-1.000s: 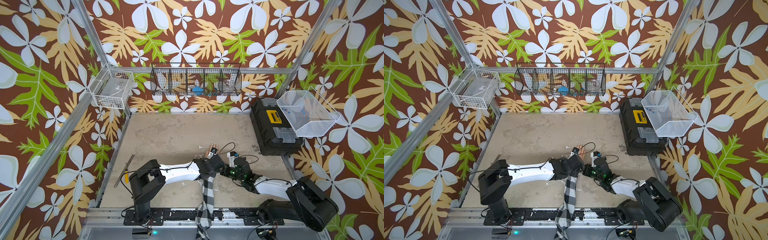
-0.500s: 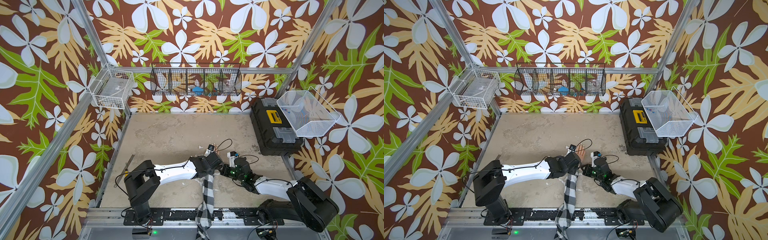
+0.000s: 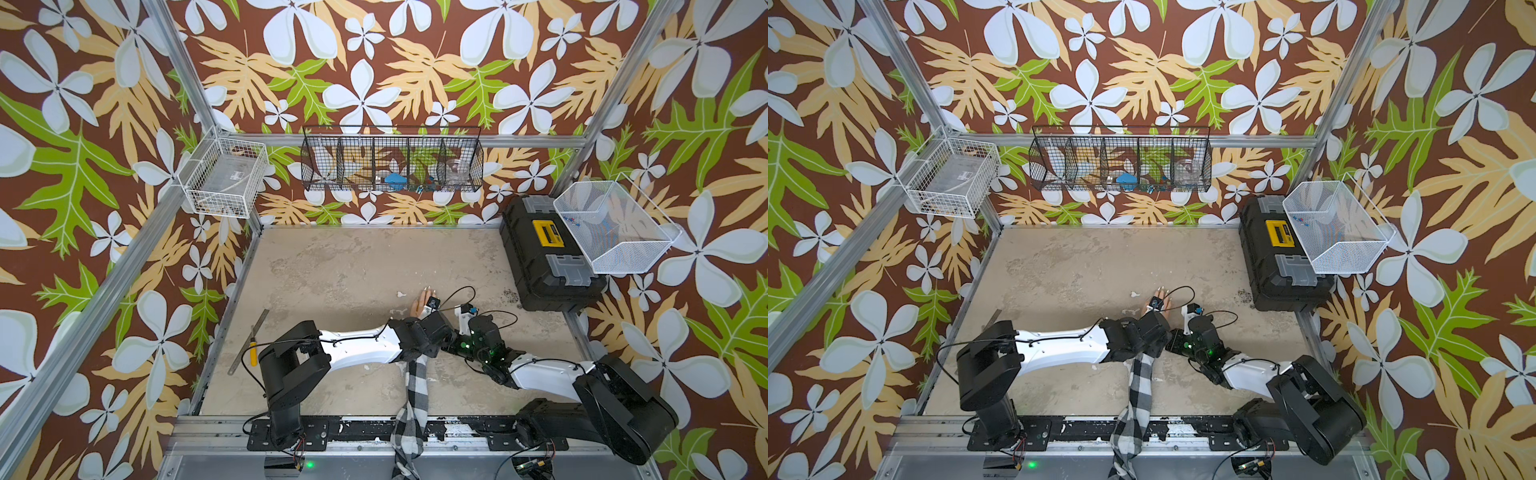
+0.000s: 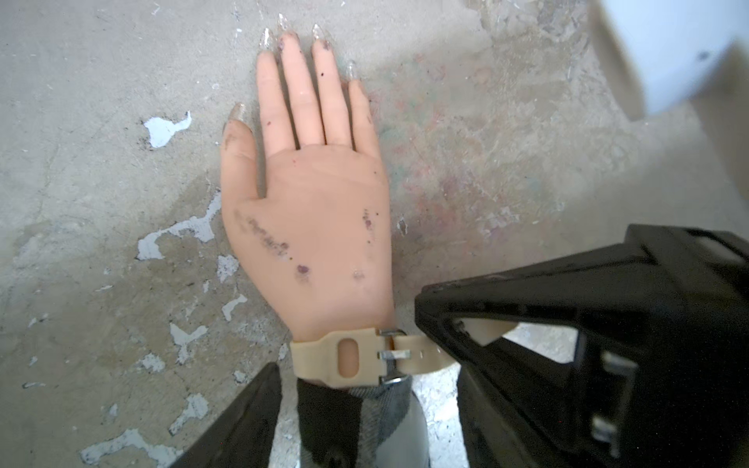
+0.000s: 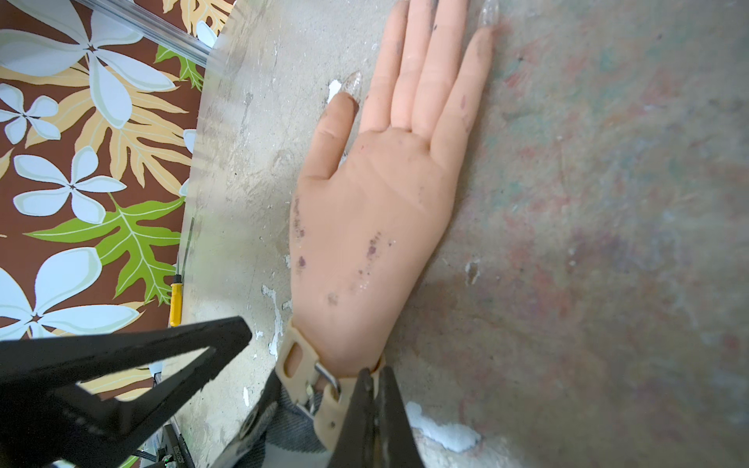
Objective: Take off the watch
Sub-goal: Untie the watch from the hand.
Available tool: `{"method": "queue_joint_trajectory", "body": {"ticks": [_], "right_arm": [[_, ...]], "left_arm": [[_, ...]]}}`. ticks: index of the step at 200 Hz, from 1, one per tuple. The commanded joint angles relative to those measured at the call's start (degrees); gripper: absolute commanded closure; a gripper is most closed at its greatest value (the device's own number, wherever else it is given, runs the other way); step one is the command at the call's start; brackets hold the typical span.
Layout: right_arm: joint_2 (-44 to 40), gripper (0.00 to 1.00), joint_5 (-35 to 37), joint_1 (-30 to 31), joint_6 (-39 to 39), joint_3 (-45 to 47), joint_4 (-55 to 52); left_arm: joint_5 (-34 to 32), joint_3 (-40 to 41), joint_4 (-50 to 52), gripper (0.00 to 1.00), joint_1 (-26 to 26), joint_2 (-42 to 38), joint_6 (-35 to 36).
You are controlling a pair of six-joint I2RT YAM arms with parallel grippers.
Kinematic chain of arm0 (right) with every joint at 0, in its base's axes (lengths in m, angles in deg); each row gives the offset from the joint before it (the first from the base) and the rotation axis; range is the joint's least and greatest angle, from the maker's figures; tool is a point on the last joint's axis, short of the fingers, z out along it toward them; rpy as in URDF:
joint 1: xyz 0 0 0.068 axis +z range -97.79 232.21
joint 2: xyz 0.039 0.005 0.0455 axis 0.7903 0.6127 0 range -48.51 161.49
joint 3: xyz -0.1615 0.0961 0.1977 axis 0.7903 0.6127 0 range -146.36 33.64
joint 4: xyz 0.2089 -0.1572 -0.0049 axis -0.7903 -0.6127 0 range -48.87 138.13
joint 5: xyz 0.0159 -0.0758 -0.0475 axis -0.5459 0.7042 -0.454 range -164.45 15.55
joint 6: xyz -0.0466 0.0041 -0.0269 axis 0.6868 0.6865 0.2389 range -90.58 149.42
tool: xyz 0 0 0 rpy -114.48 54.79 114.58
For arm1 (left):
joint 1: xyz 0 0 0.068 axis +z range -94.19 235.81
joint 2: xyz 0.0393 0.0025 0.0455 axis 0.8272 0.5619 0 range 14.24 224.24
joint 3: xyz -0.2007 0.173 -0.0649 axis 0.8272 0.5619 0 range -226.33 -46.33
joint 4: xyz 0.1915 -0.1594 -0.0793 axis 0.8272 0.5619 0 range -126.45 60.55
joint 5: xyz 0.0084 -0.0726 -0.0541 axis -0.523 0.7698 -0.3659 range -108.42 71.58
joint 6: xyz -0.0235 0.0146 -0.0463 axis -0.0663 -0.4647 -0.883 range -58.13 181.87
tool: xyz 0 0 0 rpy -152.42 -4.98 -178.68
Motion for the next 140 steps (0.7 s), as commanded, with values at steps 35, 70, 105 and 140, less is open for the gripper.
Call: {"method": "queue_joint_trajectory", "body": {"ticks": [35,70,105,140], "right_arm": [[-0.1,1.0,-0.1,0.1,0.2,-0.2,0.1],[-0.2,1.0,0.0,0.1,0.1,-0.2,0.2],[-0.4,1.0,-0.4,0.0,0.0,-0.1,0.3],[-0.3,1.0,-1.4,0.0,0.2,-0.2,1.1]], "left_arm": [[-3.0,0.6,2.4,0.3,2.4,0.0,-1.8],[-3.4,2.0,2.3,0.3,4.1,-1.1,-1.4],[-2.5,2.6,1.0,0.3,4.8,-3.2,-0.1],[3.1,1.9,-0.5,0.3,4.6,-4.5,1.1]]}}
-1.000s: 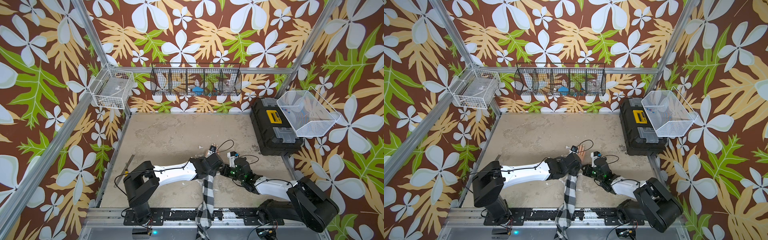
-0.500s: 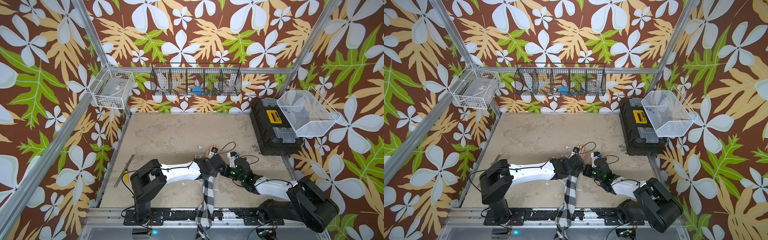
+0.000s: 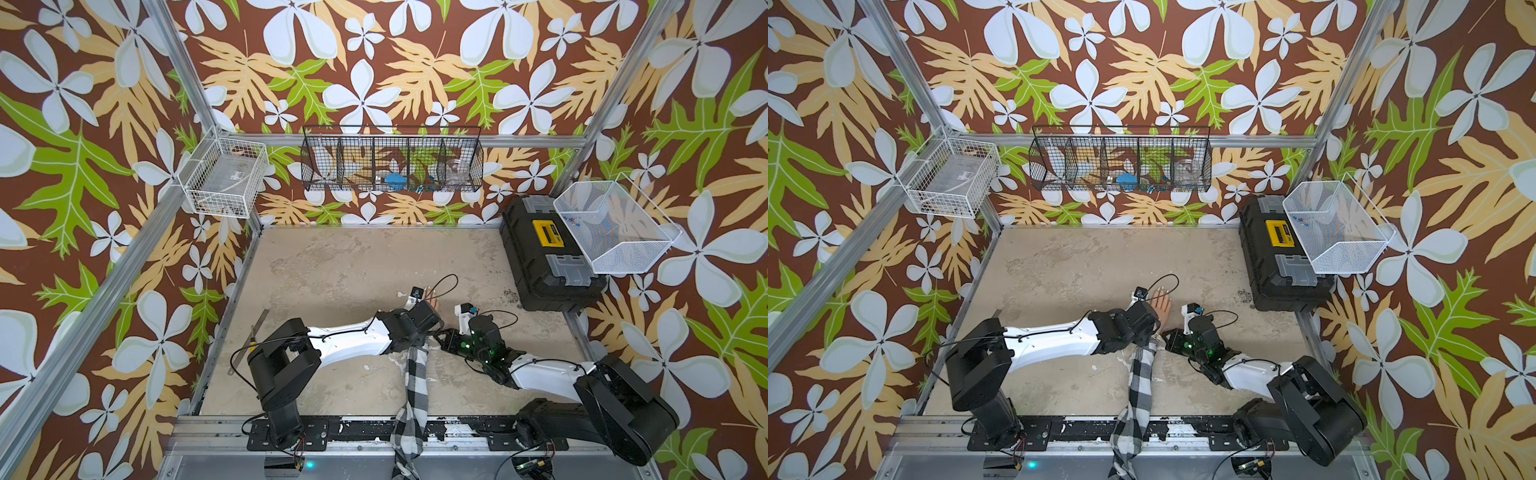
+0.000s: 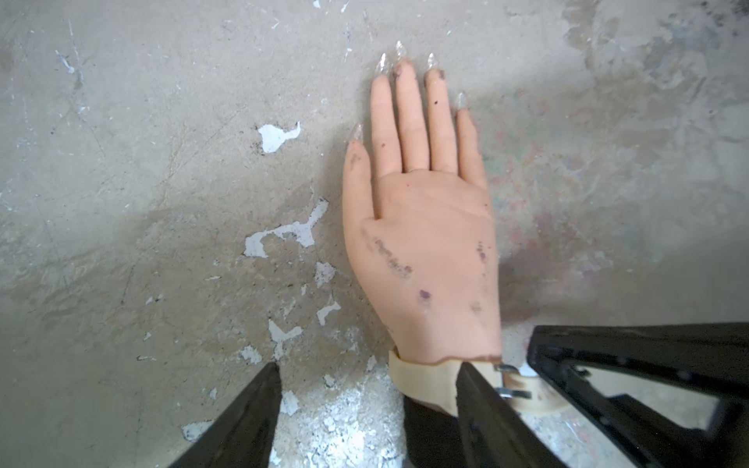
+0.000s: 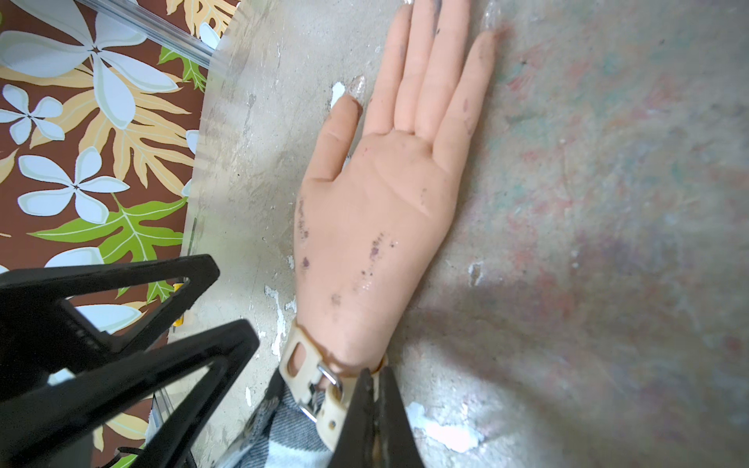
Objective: Take off the watch
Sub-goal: Untie the watch from the hand.
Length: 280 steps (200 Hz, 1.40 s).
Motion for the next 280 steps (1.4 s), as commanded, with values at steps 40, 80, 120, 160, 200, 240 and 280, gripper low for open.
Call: {"method": "queue_joint_trajectory", "body": {"ticks": [40,80,120,160,200,240,280], "right_arm": [[1.7,1.0,-3.5,0.0,-0.2,0.1,4.2],[3.5,1.0,-5.0,0.0,-0.4,0.7,7.1],[4.2,1.0,-5.4,0.0,-0.3,0.5,7.5],[4.9,1.0,-5.6,0.1,-0.1,0.4,7.4],[5.5,1.0,-5.3,0.1,-0.2,0.5,7.6],[5.6,1.0,-5.1,0.0,-0.2,0.4,7.4],[5.7,1.0,-5.0,0.1,-0.1,0.0,7.0]], "left_arm": [[5.7,-0.9,-1.5,0.3,-0.5,-0.7,0.9],[4.1,-1.6,-0.8,0.3,-0.6,0.3,2.0],[3.8,-2.1,-0.8,0.3,-0.8,1.7,2.7],[3.5,-2.1,-0.5,0.29,-1.9,2.4,2.7],[2.1,-2.3,0.2,0.29,-2.5,3.1,2.9],[1.0,-2.8,0.6,0.28,-2.7,4.0,3.4],[0.1,-3.3,0.5,0.28,-3.3,4.9,3.8]]}}
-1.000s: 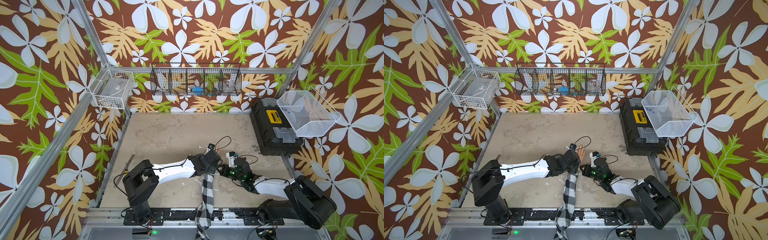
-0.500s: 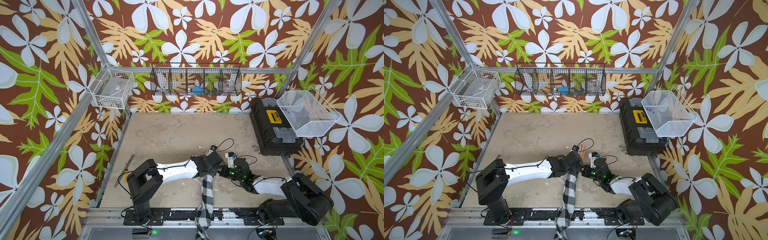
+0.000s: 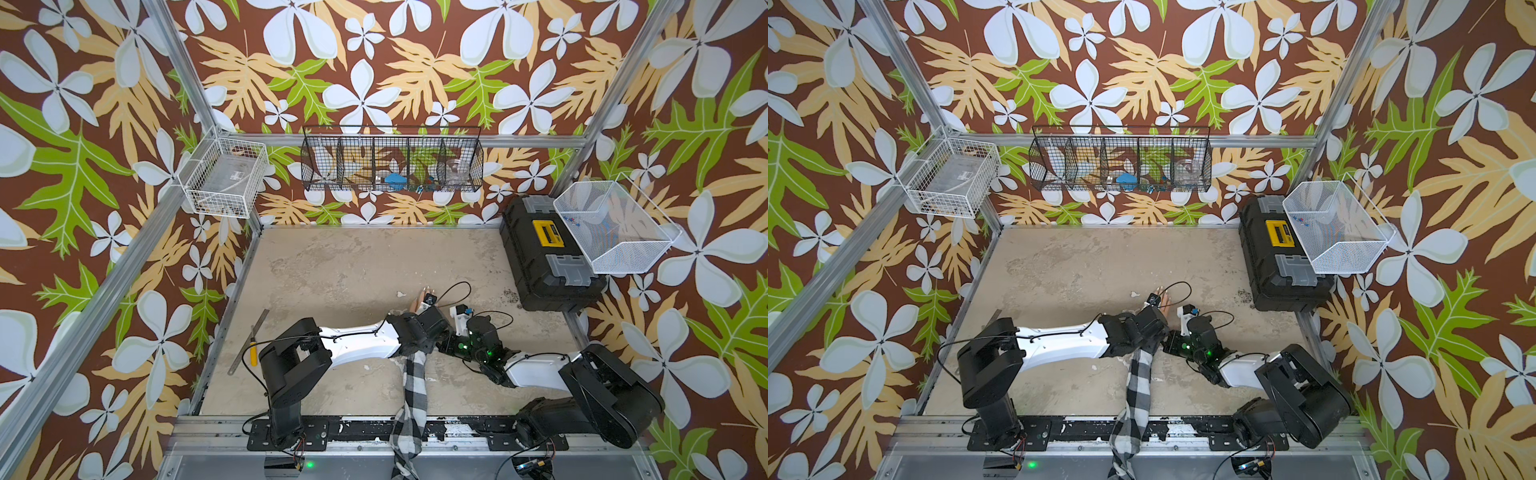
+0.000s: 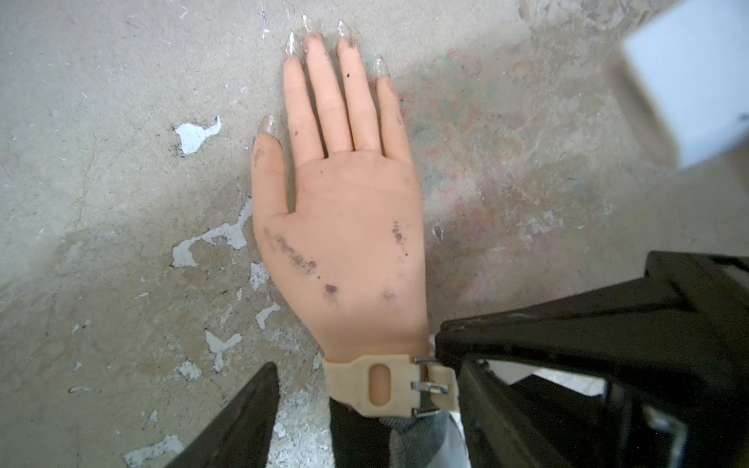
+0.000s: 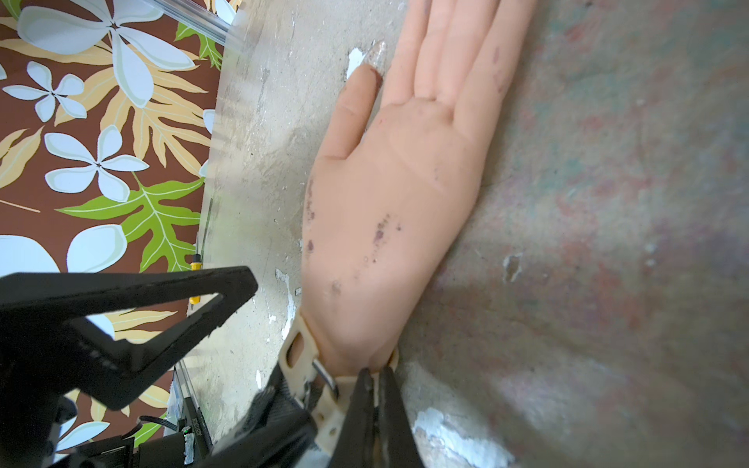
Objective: Take off the watch
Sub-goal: Untie the watch from the hand.
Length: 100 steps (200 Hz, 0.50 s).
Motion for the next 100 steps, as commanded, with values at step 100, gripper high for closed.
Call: {"method": "queue_joint_trajectory", "body": {"ticks": [100], "right_arm": [[0.2,1.0,-0.2,0.1,0.4,-0.7,-0.2]], "left_arm": [[-7.4,-2.0,2.9,0.32,-0.8,1.7,1.1]]}}
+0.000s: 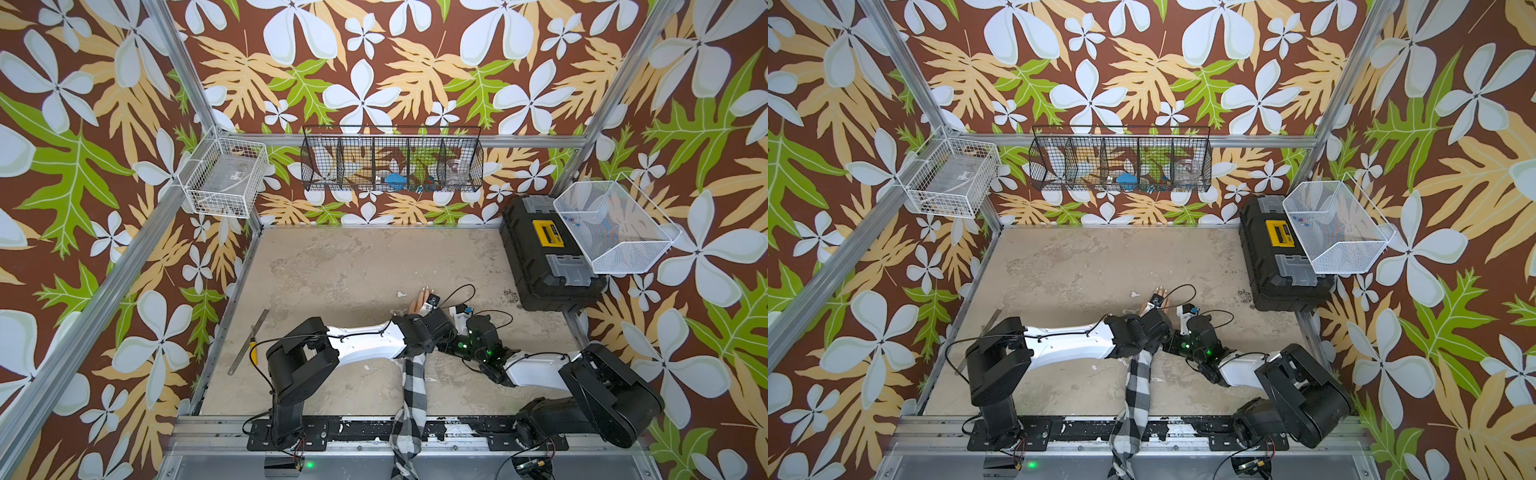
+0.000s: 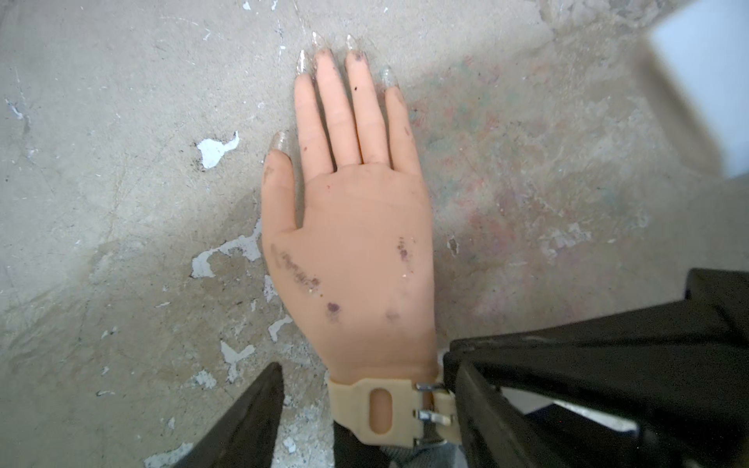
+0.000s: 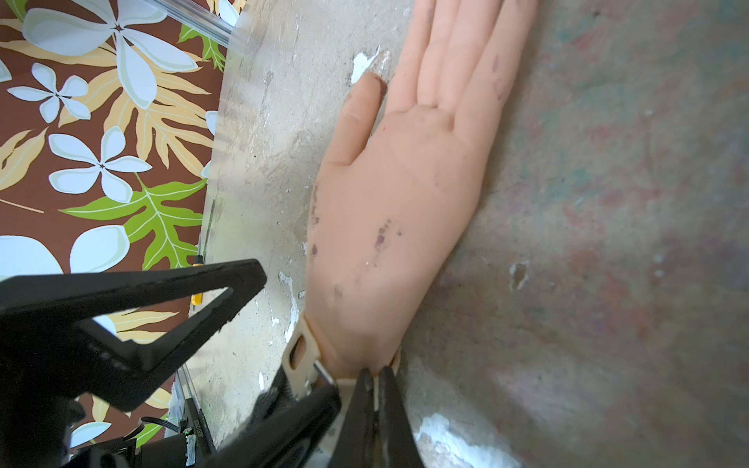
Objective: Take off the watch
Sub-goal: Untie the watch from the hand.
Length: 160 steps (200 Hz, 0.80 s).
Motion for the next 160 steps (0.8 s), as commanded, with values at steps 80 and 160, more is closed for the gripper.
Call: {"method": "queue_joint_trajectory", "body": {"ticks": [80,160], "right_arm": [[0.3,1.0,0.1,0.1,0.1,-0.1,0.0],[0.1,1.0,-0.4,0.0,0.0,-0.2,0.3]], "left_arm": [[-4.5,1.3,2.8,0.34,0.0,-2.2,0.7],[-1.4,2.9,1.0,0.33,2.2,-5.6,-1.0]]}}
